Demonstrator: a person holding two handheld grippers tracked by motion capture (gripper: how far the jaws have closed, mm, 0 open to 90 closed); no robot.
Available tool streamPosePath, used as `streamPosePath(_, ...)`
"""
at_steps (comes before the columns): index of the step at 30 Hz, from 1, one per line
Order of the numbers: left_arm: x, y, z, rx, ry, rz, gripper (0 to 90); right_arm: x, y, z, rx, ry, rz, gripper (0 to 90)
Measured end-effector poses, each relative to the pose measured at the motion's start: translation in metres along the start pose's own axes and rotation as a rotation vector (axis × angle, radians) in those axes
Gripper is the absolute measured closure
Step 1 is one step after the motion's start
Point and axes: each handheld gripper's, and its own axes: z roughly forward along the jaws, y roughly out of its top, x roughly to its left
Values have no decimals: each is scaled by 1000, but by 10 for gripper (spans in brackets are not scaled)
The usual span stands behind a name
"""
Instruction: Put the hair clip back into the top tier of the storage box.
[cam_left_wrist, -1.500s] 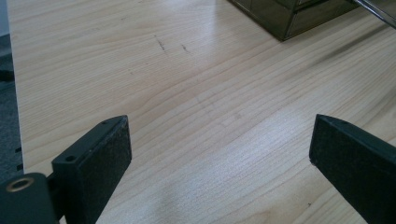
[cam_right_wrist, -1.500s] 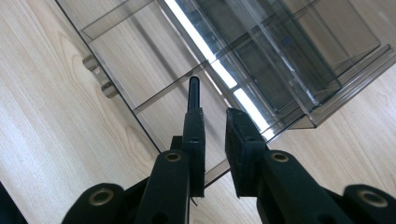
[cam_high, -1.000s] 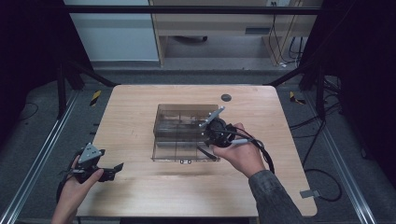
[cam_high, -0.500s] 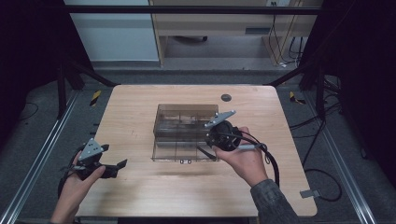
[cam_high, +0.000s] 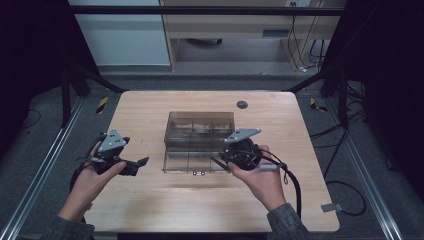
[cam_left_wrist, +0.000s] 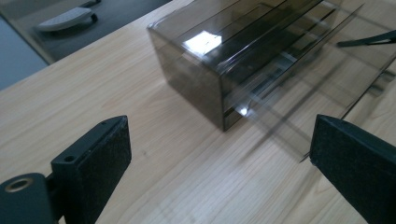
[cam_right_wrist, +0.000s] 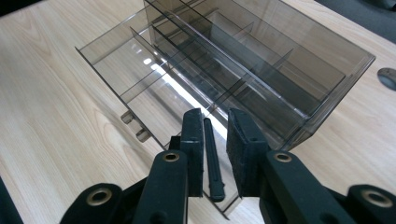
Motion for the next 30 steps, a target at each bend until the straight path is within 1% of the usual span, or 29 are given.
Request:
streamPosePath(1,-1,5,1,4,-13,6,53,1,-3,0,-6,1,5,767)
streamPosePath(2,-1,5,1,4,-13,6,53,1,-5,0,-12,5,14,767)
streamPosePath(3,-4,16,5,-2,-29,17,53,2,-8,0,-18,6,24,760)
streamPosePath(6,-7,30,10,-7,-47,28,50,5,-15,1,-20,-5,32,741)
streamPosePath(8,-9,41,15,-17,-72,13,54,6,-19,1,-22,-1,32,747)
streamPosePath(10,-10,48,18,-17,-65,22,85,7,-23,1,-29,1,35,750)
streamPosePath(12,-11,56,22,-18,-63,29,146,8,-27,1,-39,6,43,749)
streamPosePath(13,-11,56,22,-18,-63,29,190,8,-27,1,-39,6,43,749)
streamPosePath(14,-12,63,25,-26,-72,27,257,9,-31,1,-45,8,44,746)
streamPosePath(15,-12,63,25,-26,-72,27,276,9,-33,1,-51,12,50,745)
streamPosePath(16,-11,69,28,-28,-77,7,306,9,-34,1,-53,14,55,744)
streamPosePath(17,-11,71,29,-29,-72,4,327,9,-35,1,-55,16,60,739)
streamPosePath(19,-11,75,34,-27,-59,18,368,8,-36,1,-58,16,64,727)
streamPosePath(20,-10,76,35,-27,-57,15,383,8,-37,1,-59,15,66,726)
streamPosePath(21,-10,77,38,-28,-72,8,419,7,-37,1,-59,15,67,726)
streamPosePath(22,-10,78,39,-32,-77,7,480,7,-37,1,-63,11,68,726)
streamPosePath(23,-10,80,40,-32,-68,18,503,8,-37,1,-62,13,69,726)
streamPosePath(25,-11,84,42,-37,-70,33,616,9,-37,2,-64,12,66,726)
streamPosePath(26,-11,86,43,-48,-70,31,638,10,-37,2,-64,13,66,727)
streamPosePath(27,-11,89,44,-49,-76,31,685,11,-37,2,-69,10,65,729)
streamPosePath(29,-11,94,46,-48,-70,26,730,12,-37,2,-74,9,66,732)
streamPosePath(30,-10,96,47,-51,-76,17,768,13,-37,2,-77,9,68,732)
